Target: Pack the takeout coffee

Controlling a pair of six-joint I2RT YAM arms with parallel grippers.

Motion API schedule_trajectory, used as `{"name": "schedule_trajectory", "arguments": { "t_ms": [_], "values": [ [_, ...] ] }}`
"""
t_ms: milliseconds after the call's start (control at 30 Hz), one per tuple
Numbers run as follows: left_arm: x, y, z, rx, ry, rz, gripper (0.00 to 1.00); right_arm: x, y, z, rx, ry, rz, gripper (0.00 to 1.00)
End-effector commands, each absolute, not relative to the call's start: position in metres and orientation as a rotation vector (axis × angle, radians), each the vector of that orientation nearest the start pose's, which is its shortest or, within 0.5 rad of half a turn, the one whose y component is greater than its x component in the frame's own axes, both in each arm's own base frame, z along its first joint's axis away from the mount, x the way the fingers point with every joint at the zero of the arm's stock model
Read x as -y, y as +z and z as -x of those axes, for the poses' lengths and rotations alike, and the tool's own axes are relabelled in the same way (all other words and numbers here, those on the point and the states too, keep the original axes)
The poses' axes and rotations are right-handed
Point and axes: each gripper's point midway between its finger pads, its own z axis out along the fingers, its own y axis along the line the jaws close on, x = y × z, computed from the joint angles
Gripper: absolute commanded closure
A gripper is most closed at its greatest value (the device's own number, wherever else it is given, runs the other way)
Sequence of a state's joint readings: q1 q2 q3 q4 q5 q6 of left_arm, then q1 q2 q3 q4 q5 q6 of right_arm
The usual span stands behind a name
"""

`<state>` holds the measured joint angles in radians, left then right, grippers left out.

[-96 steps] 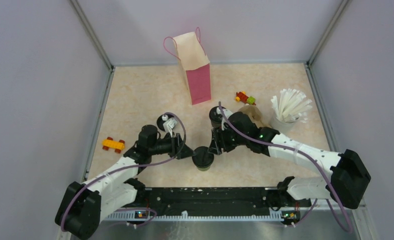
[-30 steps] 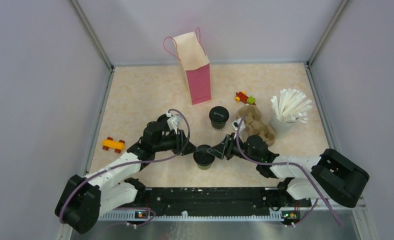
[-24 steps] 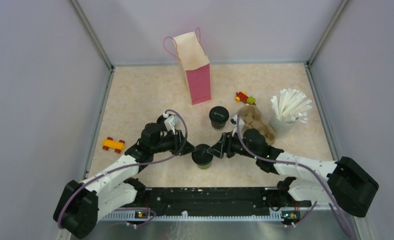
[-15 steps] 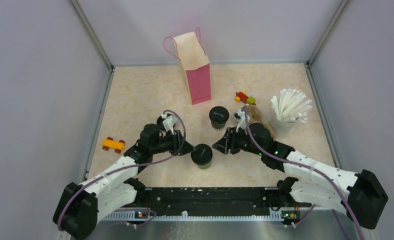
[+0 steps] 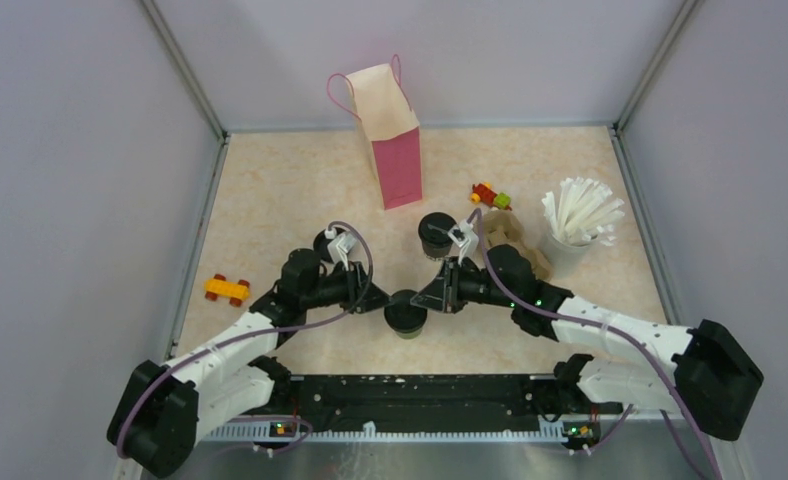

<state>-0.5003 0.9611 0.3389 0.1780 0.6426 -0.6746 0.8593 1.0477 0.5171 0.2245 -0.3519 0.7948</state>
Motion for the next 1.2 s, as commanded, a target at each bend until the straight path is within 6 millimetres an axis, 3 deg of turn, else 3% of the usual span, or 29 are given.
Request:
{"name": "schedule_trajectory", "arguments": {
  "t_ms": [0, 367, 667, 1167],
  "values": [
    [0.232, 0.087, -0.164, -2.329, -1.301, -0.248, 0.61, -0.333, 0.183, -0.145, -2.063, 1.511, 0.401, 0.87],
    [0.232, 0.077, -0.168, -2.362, -1.262, -0.256, 0.62, -0.337, 0.146, -0.149, -2.165, 1.453, 0.412, 0.84],
    [0.236, 0.077, -0.169, -2.339, -1.279, -0.294, 0.62, -0.334, 0.164, -0.161, -2.135, 1.417, 0.442, 0.83],
    [0.245, 0.082, -0.174, -2.286, -1.3, -0.427, 0.62, -0.323, 0.164, -0.171, -2.132, 1.428, 0.448, 0.82]
  ]
}}
